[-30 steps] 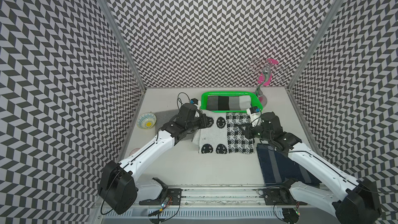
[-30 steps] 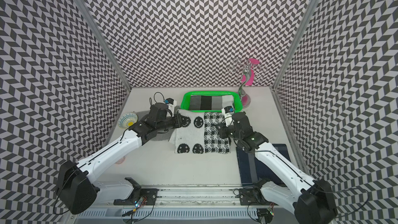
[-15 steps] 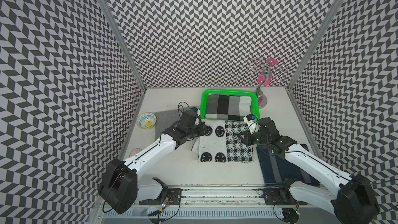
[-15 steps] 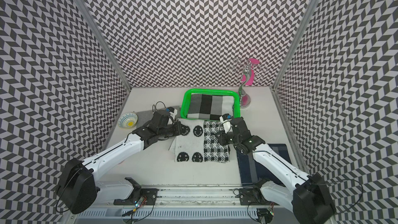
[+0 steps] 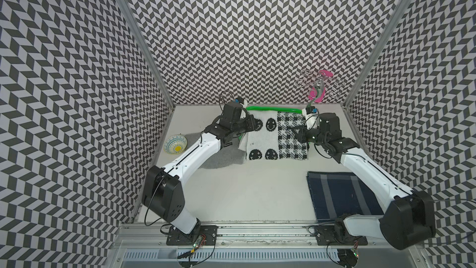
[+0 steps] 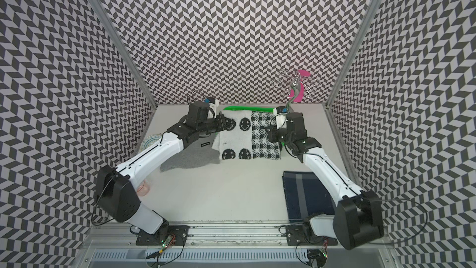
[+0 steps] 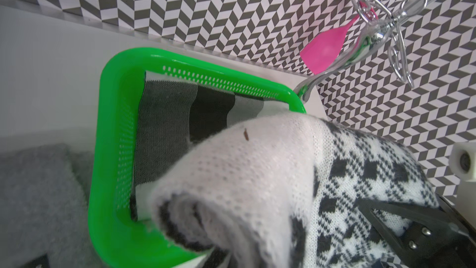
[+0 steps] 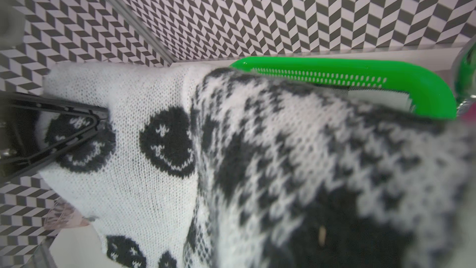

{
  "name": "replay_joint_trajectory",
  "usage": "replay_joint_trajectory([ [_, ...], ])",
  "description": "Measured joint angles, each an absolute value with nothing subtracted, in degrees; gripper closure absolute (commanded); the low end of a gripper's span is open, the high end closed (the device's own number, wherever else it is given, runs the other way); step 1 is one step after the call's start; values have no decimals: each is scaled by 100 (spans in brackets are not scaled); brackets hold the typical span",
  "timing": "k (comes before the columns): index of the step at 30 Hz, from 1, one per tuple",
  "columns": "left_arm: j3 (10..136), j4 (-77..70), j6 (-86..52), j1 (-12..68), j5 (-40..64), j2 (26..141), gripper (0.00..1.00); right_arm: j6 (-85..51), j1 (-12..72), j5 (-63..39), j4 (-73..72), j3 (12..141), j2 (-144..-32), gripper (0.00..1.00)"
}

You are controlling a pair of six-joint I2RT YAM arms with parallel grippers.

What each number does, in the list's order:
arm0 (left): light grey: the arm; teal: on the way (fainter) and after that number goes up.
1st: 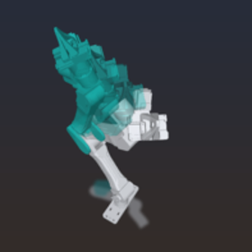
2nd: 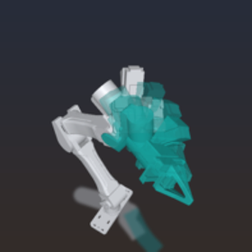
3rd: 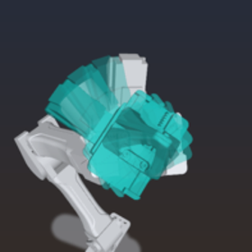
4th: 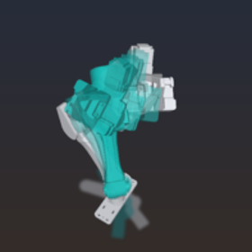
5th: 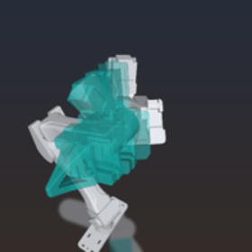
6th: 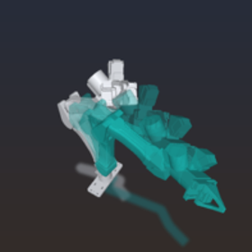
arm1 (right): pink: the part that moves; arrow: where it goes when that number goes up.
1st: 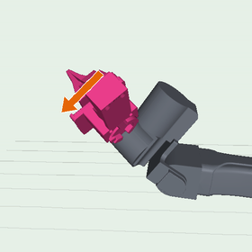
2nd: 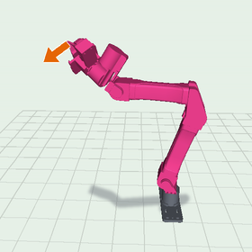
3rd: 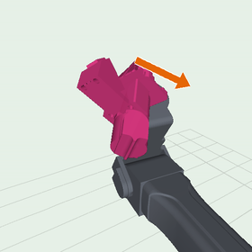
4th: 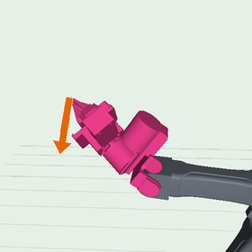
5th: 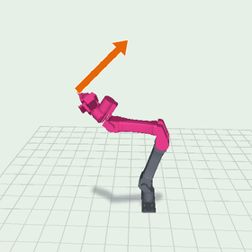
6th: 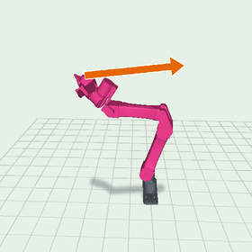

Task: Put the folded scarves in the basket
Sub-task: Place the scarf in the basket.

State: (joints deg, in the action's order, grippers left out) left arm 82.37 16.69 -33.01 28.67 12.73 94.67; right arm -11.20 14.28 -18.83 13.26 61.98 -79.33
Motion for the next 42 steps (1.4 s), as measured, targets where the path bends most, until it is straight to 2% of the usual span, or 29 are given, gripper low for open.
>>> replay_joint_trajectory([
  [7, 9577, 1439, -3234, 2521, 1693, 11128, 100, -891, 932, -1973, 1267, 7192, -9170, 100],
  [16, 10551, 1492, -3218, 2331, 1743, 12691, 100, -825, 781, -2108, 1472, 8409, -11013, 100],
  [28, 10774, 1616, -3089, 2338, 1570, 12938, 99, -720, 897, -1579, 1647, 8549, -11332, 99],
  [32, 10783, 1640, -3041, 2366, 1522, 12940, 85, -679, 961, -1337, 1614, 8510, -11327, 89],
  [34, 10783, 1673, -3011, 2364, 1476, 12938, 79, -676, 972, -1216, 1538, 8407, -11325, 78],
  [37, 10783, 1693, -2967, 2379, 1424, 12940, 72, -626, 996, -1055, 1551, 8324, -11325, 74],
  [39, 10783, 1728, -2906, 2401, 1367, 12940, 64, -576, 1009, -930, 1562, 8326, -11325, 65],
  [42, 10783, 1769, -2864, 2414, 1284, 12938, 56, -510, 1041, -751, 1588, 8331, -11325, 58],
])
